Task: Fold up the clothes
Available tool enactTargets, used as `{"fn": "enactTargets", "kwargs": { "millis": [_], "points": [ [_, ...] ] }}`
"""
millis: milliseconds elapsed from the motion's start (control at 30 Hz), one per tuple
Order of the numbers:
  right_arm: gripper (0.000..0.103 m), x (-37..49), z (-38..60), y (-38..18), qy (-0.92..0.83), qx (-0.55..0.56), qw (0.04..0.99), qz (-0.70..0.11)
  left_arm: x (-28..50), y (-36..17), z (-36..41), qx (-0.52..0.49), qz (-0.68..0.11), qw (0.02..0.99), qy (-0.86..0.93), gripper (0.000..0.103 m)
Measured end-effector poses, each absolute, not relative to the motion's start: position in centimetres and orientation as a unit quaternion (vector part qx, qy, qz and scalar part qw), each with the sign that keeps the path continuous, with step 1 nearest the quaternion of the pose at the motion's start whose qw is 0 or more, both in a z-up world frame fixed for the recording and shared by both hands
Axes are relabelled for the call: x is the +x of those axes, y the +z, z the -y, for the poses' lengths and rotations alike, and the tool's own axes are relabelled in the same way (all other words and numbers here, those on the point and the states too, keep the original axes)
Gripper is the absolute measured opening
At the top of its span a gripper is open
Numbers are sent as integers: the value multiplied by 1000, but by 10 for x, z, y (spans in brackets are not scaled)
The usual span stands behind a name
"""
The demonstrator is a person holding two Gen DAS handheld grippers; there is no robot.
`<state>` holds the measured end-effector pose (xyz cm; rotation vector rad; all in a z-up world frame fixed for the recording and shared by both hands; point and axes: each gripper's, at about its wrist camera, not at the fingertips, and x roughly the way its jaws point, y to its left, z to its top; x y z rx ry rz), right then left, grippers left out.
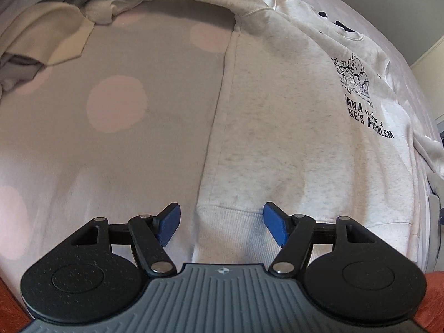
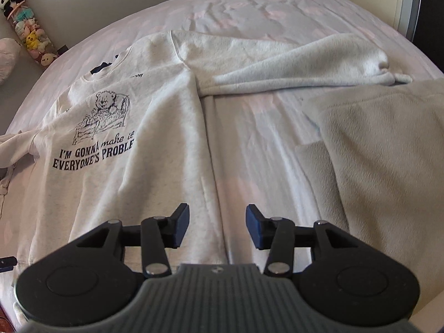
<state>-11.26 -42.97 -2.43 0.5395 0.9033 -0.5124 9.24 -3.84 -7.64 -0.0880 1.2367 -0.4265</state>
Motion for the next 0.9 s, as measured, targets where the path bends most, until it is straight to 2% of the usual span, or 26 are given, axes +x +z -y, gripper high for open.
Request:
{"fn": "enactTargets", "kwargs": {
  "millis": [67,233,433,633,900],
  "points": [
    [50,-114,420,-29,-241,259,831,-430,87,-83,37,-54,-575,790,-206,60],
    [58,-115,400,-35,-239,251,836,-426,79,-84,28,-67,-558,801,-208,29],
    [58,-113,387,-37,-243,213,849,-418,71,-67,20,-79,-519,822,-221,7],
    [59,-106,386,-43,-232,201,846,-435,67,-56,5,-89,-505,832,-212,5],
    [60,-106,391,-47,-224,228,842,-434,76,-88,-10,-98,-543,813,-185,5]
  ]
}}
